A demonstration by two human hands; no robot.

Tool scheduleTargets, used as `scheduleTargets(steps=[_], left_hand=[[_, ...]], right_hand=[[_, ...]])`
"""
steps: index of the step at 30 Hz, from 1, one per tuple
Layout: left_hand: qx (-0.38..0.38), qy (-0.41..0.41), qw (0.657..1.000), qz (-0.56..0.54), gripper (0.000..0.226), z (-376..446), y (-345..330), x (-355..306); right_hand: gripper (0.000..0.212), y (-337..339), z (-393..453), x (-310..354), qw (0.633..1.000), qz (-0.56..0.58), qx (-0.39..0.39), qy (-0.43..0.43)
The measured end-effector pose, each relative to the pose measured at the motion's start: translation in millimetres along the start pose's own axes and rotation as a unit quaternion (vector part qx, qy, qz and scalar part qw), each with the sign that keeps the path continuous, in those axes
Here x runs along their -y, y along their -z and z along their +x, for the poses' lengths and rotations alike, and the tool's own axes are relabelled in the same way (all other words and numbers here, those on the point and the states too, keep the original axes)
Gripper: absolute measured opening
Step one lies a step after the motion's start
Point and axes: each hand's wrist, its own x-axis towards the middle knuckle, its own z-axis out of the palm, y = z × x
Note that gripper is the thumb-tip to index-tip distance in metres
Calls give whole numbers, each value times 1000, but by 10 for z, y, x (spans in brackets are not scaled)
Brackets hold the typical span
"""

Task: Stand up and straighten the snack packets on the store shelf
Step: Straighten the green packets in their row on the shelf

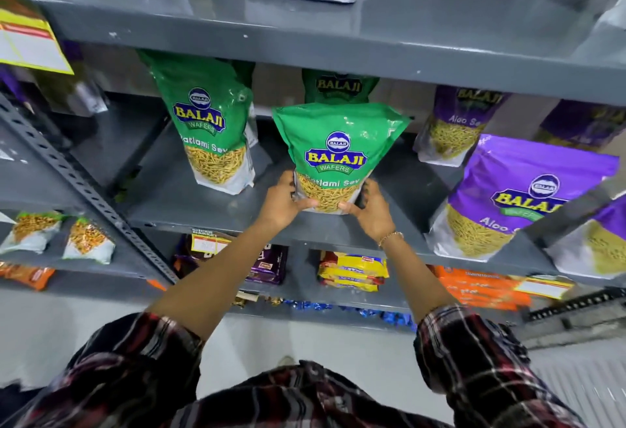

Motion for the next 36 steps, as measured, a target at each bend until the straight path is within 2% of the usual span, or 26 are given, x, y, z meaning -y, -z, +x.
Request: scheduleTargets(steps=[13, 22, 24, 26, 27, 28, 29, 33, 34, 36], left_hand=[[8, -8, 1000, 12, 69, -537, -44, 24], [38, -10, 999, 38, 69, -601, -27, 0], [52, -6, 999, 1, 78, -622, -13, 34], [52, 7, 998, -17, 87, -658, 71, 121], [40, 15, 999, -14, 86, -662, 149, 192], [19, 21, 1000, -3, 81, -663, 257, 275], [-9, 26, 1000, 8, 75, -653, 390, 354], [-185, 31, 982, 35, 44, -452, 1050, 528], [-231, 16, 972, 41, 40, -373, 1218, 537], [-281, -6, 959, 30, 45, -189, 1523, 544]], right_hand=[[67, 33, -543, -139, 1000, -6, 0, 18], [69, 9, -680, -70, 1000, 0, 6, 8], [69, -42, -777, -64, 999, 10, -49, 13], [42, -164, -953, -71, 984, -22, -173, 37], [24, -257, -1053, -67, 975, -56, -206, 68], [12, -376, -1143, -49, 971, -85, -195, 108], [8, -520, -1202, -7, 972, -108, -153, 145], [13, -1193, -1028, 363, 962, -154, 28, 226], [13, -1346, -910, 495, 958, -155, 48, 239], [15, -1587, -602, 738, 965, -129, 34, 225]])
